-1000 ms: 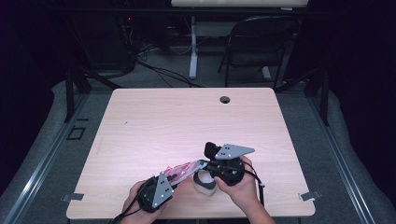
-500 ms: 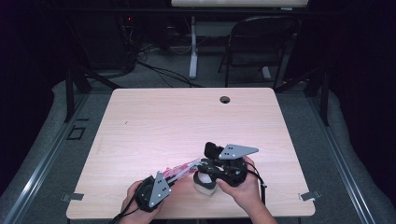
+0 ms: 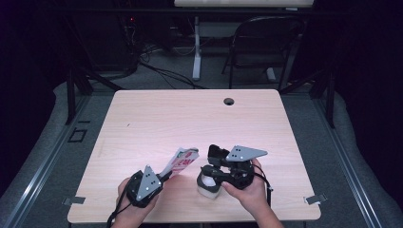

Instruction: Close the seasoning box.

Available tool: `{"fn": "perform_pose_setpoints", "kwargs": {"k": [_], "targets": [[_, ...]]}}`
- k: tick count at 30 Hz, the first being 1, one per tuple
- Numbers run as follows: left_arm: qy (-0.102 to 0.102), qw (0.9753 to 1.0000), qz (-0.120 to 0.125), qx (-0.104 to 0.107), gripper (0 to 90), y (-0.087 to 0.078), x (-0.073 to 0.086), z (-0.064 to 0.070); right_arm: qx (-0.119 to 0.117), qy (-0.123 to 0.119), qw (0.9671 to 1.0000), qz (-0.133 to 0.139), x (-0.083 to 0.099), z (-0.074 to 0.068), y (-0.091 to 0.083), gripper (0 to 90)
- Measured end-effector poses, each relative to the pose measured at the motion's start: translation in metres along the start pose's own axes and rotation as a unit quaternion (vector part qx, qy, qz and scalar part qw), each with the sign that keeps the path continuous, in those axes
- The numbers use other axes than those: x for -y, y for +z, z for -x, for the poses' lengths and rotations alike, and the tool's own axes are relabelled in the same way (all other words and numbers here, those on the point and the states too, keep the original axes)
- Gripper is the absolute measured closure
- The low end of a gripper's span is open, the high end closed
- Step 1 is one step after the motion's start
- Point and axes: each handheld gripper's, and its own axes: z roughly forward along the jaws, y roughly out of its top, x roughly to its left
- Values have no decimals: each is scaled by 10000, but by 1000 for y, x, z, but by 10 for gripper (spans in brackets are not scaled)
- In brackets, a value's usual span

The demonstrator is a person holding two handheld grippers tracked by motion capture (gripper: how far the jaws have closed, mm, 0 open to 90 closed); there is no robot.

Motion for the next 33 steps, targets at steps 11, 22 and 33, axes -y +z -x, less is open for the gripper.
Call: {"fn": "perform_pose_setpoints", "kwargs": {"k": [11,22,33], "targets": [[-413,9980,171,-445,900,-16,10,-36,25,79,10000,3,2,3,0,559],[-638,9934,161,-943,900,-37,29,-67,115,167,9998,10,6,8,0,559],[-912,9849,52,-1472,900,-48,50,-91,105,272,9995,123,9,7,-1,559]]}}
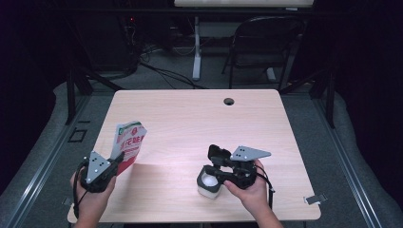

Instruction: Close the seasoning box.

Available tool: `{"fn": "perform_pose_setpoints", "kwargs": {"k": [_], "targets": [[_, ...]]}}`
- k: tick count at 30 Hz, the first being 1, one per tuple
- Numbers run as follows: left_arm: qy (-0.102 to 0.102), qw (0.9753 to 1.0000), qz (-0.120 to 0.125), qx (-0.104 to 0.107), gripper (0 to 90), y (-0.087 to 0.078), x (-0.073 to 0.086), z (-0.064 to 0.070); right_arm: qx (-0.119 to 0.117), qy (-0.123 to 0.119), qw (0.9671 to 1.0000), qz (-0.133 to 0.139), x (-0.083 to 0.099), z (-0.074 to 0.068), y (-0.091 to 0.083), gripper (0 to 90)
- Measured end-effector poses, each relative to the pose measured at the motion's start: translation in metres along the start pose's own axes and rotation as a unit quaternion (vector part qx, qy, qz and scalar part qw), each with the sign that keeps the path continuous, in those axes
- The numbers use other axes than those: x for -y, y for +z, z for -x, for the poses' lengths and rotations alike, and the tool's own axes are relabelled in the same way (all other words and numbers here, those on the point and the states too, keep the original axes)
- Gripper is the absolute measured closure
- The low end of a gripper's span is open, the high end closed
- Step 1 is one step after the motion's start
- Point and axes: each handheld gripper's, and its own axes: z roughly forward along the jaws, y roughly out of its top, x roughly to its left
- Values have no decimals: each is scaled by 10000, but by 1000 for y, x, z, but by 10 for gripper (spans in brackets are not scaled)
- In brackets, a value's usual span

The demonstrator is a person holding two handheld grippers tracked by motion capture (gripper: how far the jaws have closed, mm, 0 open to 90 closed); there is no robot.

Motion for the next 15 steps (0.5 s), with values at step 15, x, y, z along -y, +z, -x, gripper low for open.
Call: {"fn": "perform_pose_setpoints", "kwargs": {"k": [15], "targets": [[394,9967,-293,-650,900,2,5,-4,21,10,10000,3,2,0,-2,558]]}}
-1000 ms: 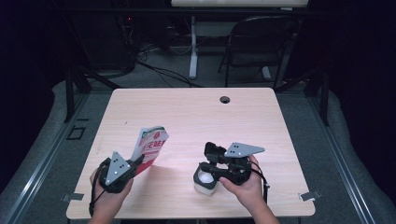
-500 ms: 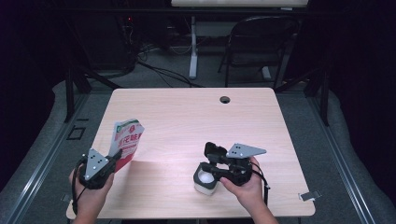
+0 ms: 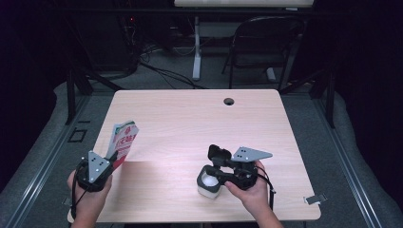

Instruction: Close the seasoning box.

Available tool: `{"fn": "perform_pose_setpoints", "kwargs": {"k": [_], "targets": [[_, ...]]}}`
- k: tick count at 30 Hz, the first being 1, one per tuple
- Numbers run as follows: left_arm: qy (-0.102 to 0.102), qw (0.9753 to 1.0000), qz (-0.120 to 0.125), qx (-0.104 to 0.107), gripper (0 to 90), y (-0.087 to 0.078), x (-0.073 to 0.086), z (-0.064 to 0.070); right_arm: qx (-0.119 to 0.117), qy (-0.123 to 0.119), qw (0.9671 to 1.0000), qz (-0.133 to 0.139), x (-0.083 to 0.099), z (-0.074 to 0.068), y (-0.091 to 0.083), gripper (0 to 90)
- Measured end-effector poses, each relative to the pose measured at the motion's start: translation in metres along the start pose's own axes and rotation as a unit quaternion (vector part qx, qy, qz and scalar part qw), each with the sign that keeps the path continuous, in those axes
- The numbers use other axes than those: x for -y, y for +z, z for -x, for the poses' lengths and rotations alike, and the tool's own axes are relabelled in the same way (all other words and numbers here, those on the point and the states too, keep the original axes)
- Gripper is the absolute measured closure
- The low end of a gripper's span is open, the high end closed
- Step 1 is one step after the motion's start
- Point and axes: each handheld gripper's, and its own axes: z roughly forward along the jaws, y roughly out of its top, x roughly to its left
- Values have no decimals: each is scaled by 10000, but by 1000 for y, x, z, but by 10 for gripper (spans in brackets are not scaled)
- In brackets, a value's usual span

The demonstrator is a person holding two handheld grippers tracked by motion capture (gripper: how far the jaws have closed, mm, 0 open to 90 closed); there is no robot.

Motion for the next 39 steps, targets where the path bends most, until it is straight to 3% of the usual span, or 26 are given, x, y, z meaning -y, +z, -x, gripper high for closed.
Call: {"fn": "perform_pose_setpoints", "kwargs": {"k": [6,13,17,24,33,39], "targets": [[16,9997,-160,-160,899,4,6,-2,5,28,10000,-9,1,1,1,558],[30,9994,-310,126,899,13,7,5,6,41,10000,13,1,1,0,557],[62,9974,-471,538,899,24,9,16,7,60,10000,9,1,2,-1,557],[-36,9928,-647,1011,898,38,16,27,-4,77,10000,19,2,3,-1,557],[8,9874,-931,1277,867,54,24,43,-1,86,10000,19,3,3,-2,557],[13,9864,-933,1355,789,56,24,48,-53,191,9998,47,4,6,-3,557]]}}
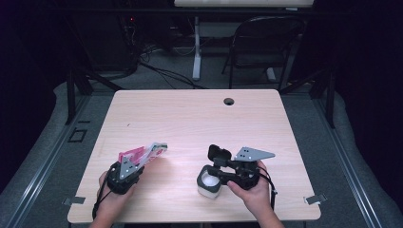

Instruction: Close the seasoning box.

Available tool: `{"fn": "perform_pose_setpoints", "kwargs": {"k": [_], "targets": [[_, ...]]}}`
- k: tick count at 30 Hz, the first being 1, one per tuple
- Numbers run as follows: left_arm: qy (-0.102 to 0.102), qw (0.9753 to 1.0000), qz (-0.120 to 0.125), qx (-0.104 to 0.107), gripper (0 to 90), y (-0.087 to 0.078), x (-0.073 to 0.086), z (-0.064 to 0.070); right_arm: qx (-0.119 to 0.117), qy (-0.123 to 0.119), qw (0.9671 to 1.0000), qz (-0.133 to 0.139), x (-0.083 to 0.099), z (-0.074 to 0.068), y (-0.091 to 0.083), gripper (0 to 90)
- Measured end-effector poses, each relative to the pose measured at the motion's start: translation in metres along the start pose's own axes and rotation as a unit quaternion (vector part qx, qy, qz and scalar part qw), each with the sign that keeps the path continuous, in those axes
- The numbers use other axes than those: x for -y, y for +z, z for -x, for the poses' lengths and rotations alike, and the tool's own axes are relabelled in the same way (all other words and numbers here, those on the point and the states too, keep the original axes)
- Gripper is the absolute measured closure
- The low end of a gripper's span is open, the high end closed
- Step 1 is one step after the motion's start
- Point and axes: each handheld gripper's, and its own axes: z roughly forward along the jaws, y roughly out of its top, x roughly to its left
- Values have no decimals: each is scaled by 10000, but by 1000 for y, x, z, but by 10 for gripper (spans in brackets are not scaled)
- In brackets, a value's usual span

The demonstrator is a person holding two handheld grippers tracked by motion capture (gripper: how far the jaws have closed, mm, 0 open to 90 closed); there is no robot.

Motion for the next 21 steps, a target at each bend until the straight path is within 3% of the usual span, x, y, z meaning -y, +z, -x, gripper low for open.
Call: {"fn": "perform_pose_setpoints", "kwargs": {"k": [5,14,21], "targets": [[-54,9999,83,98,727,-1,1,0,-3,14,10000,28,0,0,-1,557],[-130,9982,249,539,395,-2,2,4,10,10,10000,17,0,0,0,554],[-36,9963,332,794,366,-8,-4,16,56,-52,9999,101,-2,-1,-4,539]]}}
